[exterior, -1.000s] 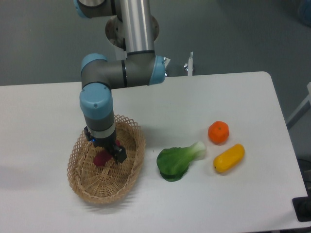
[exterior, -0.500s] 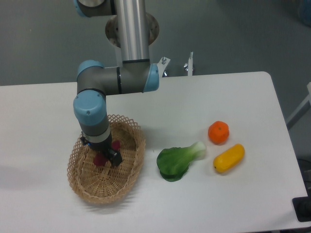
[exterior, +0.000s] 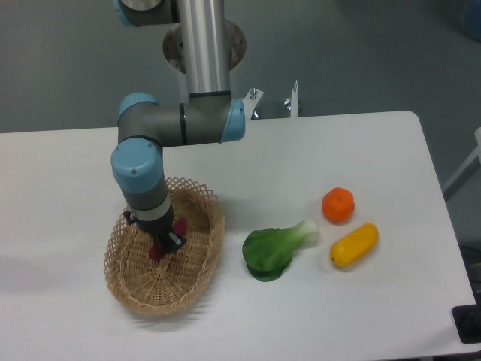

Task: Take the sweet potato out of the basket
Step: 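Lower the gripper onto the sweet potato and close on it, then lift the sweet potato out of the basket toward the bok choy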

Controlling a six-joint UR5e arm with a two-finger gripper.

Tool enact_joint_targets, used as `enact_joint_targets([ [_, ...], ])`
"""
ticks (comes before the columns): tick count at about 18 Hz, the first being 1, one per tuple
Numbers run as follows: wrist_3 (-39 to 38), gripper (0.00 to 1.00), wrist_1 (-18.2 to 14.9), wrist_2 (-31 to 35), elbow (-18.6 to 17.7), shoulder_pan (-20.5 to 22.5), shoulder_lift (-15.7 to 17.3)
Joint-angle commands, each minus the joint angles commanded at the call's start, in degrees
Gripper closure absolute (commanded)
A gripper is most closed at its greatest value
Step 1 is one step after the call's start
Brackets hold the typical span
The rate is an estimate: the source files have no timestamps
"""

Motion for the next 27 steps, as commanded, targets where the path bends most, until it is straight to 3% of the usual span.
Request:
enact_joint_targets([
  [9, 2.90, 0.89, -0.26, -0.09, 0.88, 1.23, 3.07],
  [17, 5.53, 0.89, -1.32, -0.26, 9.57, 10.62, 4.04],
  [20, 10.09, 0.89, -1.93, -0.53, 9.93, 15.63, 5.79],
  [27, 21.78, 0.89, -8.17, -2.90, 12.13, 25.92, 7.82],
])
